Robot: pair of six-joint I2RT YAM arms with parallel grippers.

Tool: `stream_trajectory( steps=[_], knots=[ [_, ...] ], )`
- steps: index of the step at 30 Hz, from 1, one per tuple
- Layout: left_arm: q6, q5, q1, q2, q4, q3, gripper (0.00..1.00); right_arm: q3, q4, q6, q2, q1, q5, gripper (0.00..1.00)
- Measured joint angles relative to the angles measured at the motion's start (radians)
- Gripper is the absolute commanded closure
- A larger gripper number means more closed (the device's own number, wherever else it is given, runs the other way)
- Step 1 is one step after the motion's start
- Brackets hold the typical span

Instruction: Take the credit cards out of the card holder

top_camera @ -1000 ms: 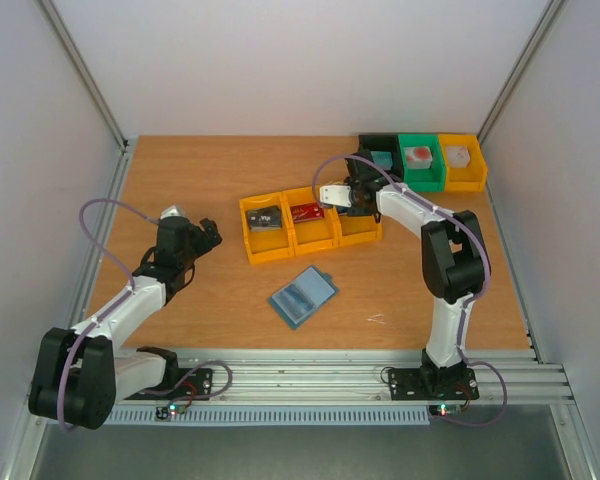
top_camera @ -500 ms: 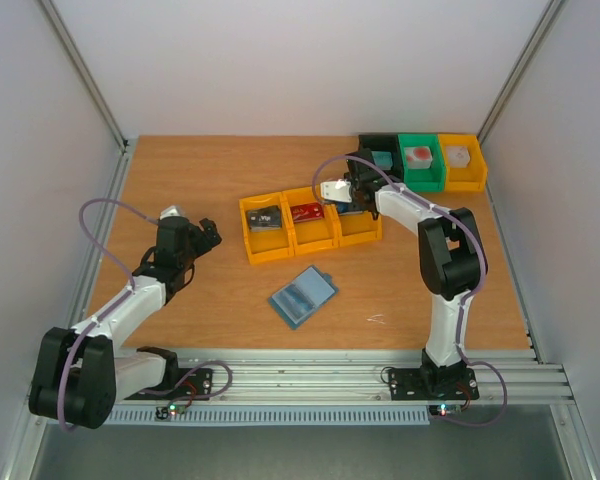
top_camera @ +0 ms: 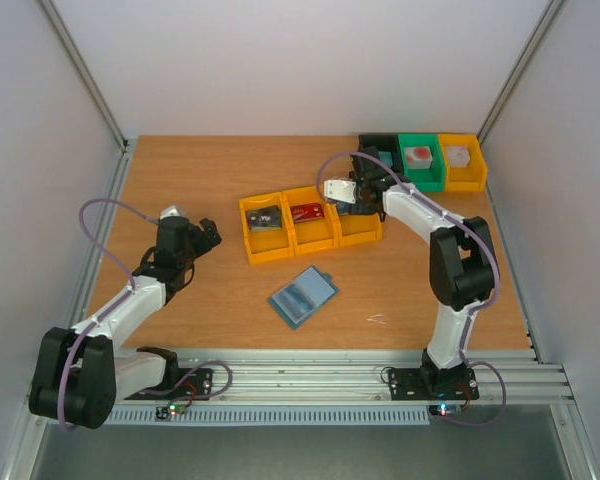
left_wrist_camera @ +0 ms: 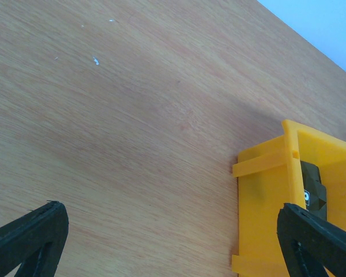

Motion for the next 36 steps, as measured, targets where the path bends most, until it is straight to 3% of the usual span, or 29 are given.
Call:
stream_trajectory(
  steps=[5, 8, 14, 18, 26, 36],
  knots=[
    [0.0, 0.005, 0.0, 0.0, 0.002, 0.0, 0.01, 0.136, -0.154, 0.299, -0.047, -0.007, -0.101, 0.34],
    [0.0, 0.007, 0.0, 0.0, 0.002, 0.0, 0.01, 0.23, -0.221, 0.607, -0.074, -0.018, -0.158, 0.46],
    [0.0, 0.011, 0.0, -0.001, 0.003, 0.0, 0.01, 0.253, -0.342, 1.204, -0.102, -0.037, -0.177, 0.63],
    [-0.001, 0.016, 0.0, -0.001, 0.009, -0.001, 0.01, 0.232, -0.423, 1.447, -0.067, -0.038, -0.177, 0.67],
    [-0.002, 0.019, 0.0, -0.001, 0.01, -0.008, 0.01, 0.268, -0.53, 1.635, 0.142, -0.038, -0.176, 0.76],
    [-0.002, 0.018, 0.0, -0.009, 0.01, -0.015, 0.01, 0.396, -0.56, 1.699, 0.303, -0.038, -0.172, 0.88]
  ],
)
